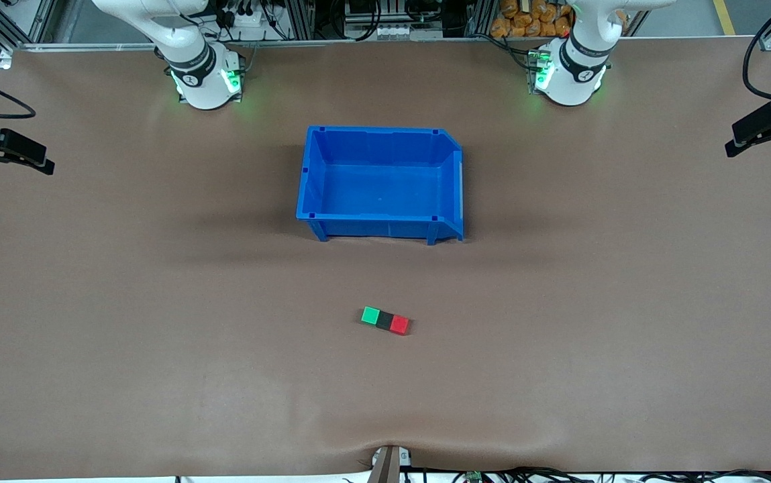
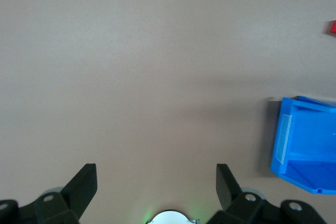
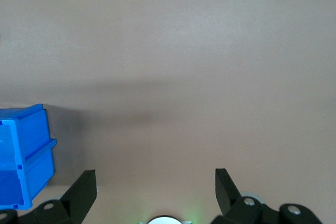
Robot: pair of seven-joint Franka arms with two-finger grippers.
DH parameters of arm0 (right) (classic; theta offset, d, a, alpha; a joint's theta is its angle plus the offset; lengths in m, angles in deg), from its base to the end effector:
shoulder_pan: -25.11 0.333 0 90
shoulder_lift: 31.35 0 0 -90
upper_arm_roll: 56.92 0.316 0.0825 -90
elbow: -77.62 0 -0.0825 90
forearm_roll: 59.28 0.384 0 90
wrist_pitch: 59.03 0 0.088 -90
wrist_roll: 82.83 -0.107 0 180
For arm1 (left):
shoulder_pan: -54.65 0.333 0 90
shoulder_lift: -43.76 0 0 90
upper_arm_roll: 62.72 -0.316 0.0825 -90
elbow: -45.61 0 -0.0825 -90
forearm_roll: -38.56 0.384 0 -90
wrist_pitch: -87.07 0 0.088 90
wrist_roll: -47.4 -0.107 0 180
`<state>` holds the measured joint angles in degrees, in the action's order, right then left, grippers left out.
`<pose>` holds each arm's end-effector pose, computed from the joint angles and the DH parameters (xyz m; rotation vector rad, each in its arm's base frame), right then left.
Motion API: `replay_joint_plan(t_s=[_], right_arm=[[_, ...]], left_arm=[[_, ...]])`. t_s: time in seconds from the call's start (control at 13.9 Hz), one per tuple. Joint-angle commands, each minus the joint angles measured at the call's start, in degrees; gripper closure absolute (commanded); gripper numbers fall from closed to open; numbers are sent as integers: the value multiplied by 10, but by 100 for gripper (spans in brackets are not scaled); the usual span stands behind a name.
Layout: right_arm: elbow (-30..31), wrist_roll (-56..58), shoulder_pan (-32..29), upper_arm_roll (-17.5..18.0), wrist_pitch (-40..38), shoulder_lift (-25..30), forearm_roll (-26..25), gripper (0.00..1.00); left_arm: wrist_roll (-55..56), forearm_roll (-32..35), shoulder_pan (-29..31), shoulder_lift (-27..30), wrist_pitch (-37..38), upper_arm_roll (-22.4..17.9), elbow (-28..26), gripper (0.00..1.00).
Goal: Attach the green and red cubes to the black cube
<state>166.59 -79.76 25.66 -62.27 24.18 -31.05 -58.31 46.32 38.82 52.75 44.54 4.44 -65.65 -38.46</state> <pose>0.5385 -0.0434 0.6259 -3.1140 0.0451 0.1463 0.5366 0.0104 0.6689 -3.1379 0.0005 0.0182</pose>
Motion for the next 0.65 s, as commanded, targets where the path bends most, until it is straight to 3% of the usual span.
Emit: replay_joint_plan(t_s=[0.0,0.58], right_arm=[[6,11,-10,5,0,15,-8,0],[2,3,-8,6,-2,15,-2,0]], left_arm=[[-4,-10,2,-1,10,0,8,0],[-27,-3,0,2,11,2,7,0]])
